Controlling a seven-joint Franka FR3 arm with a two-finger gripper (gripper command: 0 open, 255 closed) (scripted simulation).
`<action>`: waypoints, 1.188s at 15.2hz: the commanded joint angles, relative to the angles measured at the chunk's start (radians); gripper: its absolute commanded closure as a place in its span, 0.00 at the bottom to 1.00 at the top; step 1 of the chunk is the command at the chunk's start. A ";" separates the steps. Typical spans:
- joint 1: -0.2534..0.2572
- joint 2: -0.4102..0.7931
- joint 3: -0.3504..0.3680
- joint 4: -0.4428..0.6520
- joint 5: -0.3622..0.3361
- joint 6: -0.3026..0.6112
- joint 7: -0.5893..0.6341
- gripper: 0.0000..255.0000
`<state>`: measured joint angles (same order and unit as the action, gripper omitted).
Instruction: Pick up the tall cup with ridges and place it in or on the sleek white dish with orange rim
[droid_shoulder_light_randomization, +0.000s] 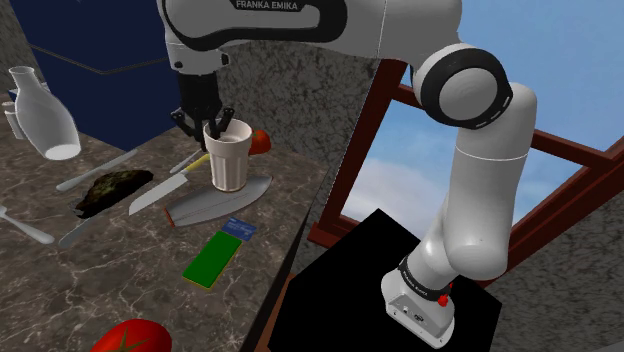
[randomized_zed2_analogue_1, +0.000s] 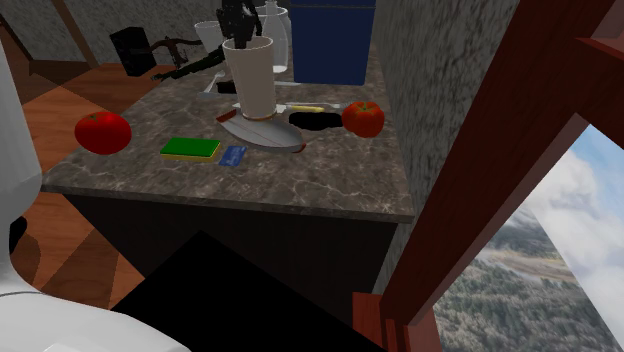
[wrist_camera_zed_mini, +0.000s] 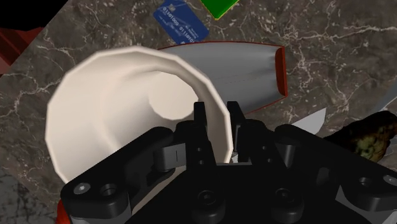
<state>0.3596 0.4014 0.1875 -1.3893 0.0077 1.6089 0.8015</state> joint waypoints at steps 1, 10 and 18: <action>-0.001 0.001 -0.001 -0.026 0.000 0.028 -0.002 1.00; -0.002 0.009 -0.002 -0.094 -0.002 0.103 -0.005 1.00; -0.002 0.009 -0.002 -0.094 -0.002 0.103 -0.005 0.00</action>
<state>0.3573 0.4101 0.1855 -1.4831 0.0061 1.7121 0.7963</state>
